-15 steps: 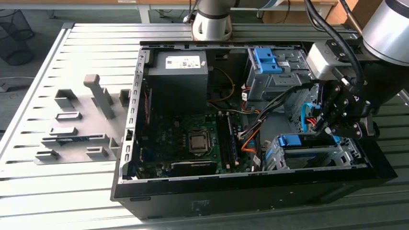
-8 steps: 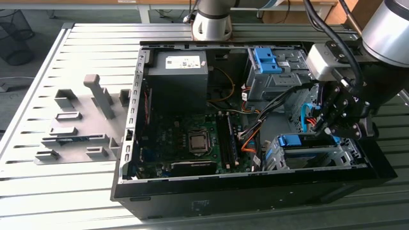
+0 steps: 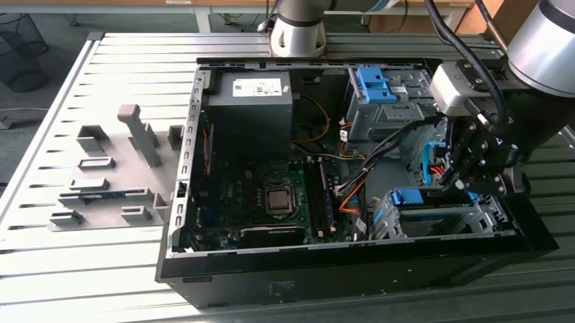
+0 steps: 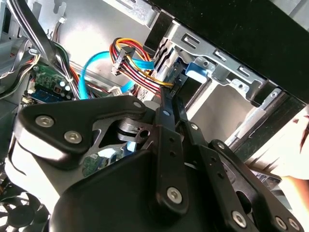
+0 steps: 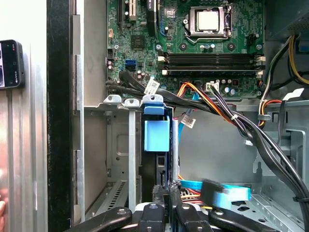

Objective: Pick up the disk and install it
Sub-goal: 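Insert the first disk wire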

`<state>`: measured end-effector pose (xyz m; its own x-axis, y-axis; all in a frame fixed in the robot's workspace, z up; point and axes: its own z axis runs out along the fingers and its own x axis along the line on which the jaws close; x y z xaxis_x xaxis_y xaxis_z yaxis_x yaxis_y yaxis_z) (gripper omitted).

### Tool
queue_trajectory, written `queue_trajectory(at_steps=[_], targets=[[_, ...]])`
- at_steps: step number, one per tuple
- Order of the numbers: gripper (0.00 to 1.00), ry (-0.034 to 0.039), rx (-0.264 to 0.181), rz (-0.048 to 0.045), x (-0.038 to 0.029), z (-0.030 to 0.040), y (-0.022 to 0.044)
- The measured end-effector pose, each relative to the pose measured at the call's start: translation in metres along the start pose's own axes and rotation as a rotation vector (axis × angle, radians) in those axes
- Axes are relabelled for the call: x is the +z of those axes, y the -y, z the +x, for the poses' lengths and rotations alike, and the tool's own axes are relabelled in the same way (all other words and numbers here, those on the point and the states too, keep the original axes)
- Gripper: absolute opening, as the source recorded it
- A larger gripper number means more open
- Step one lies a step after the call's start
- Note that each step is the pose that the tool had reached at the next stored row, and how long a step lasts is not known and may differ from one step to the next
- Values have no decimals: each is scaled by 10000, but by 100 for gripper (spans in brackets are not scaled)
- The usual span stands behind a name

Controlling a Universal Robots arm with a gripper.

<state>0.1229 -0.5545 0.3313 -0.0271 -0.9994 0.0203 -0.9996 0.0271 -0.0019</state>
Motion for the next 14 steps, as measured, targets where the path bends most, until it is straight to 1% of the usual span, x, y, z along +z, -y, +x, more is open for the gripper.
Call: queue_trajectory(at_steps=[6,14], targets=[[16,8,0,0,25,8,0],[16,35,0,-2,23,8,0]])
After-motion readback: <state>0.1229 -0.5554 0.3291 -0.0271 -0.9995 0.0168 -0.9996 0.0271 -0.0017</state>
